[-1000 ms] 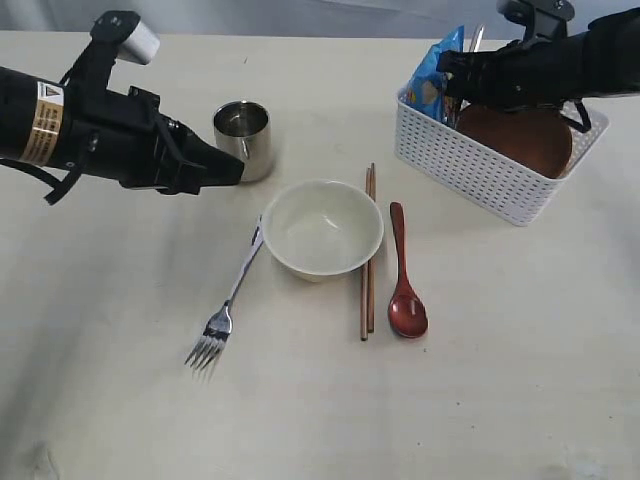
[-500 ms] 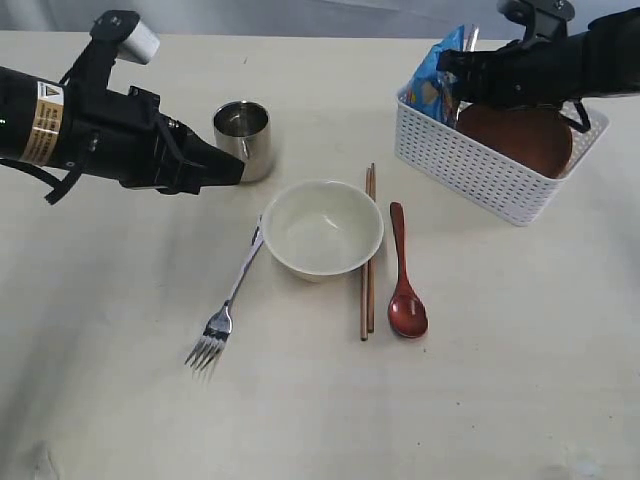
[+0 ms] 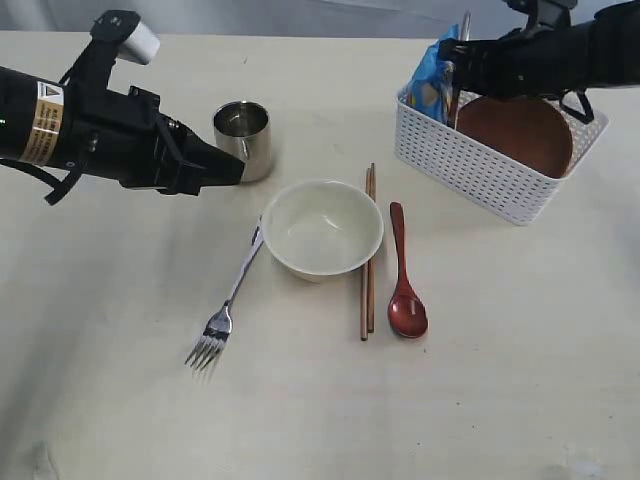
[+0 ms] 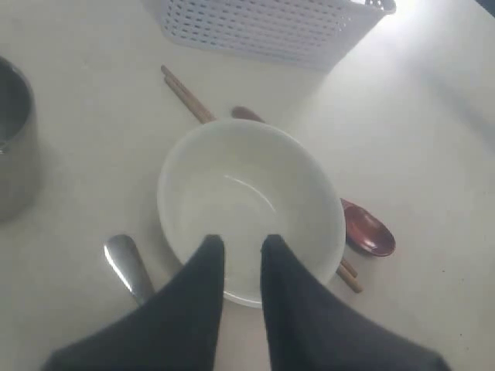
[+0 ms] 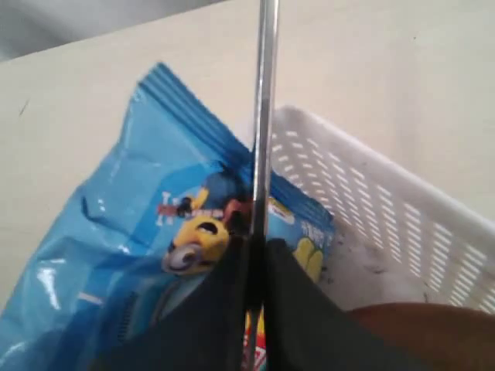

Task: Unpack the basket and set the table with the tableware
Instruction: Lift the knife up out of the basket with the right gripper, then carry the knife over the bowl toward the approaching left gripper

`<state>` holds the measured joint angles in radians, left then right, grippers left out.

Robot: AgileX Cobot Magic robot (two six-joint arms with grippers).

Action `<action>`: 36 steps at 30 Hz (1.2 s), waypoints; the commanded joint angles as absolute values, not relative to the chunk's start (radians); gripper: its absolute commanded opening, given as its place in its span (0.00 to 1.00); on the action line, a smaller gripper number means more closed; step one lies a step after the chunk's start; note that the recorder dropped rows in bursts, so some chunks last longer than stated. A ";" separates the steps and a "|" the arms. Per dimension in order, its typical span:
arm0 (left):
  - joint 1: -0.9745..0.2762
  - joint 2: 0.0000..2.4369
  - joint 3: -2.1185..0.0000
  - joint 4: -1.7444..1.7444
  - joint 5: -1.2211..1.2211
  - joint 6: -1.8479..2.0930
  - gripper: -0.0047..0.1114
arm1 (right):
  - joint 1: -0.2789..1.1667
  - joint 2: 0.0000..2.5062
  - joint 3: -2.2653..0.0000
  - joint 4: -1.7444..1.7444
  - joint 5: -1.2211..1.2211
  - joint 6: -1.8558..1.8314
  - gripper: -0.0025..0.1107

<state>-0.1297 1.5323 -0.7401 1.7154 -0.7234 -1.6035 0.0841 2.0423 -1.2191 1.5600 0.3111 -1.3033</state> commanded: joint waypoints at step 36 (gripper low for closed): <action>-0.137 1.524 -0.735 1.350 -0.937 -1.386 0.65 | 0.140 1.503 -0.892 1.497 0.617 -1.603 0.02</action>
<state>-0.1297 1.5323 -0.7401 1.4485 -0.8362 -1.4760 0.1219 1.5399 -0.9489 1.3572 0.5297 -1.4151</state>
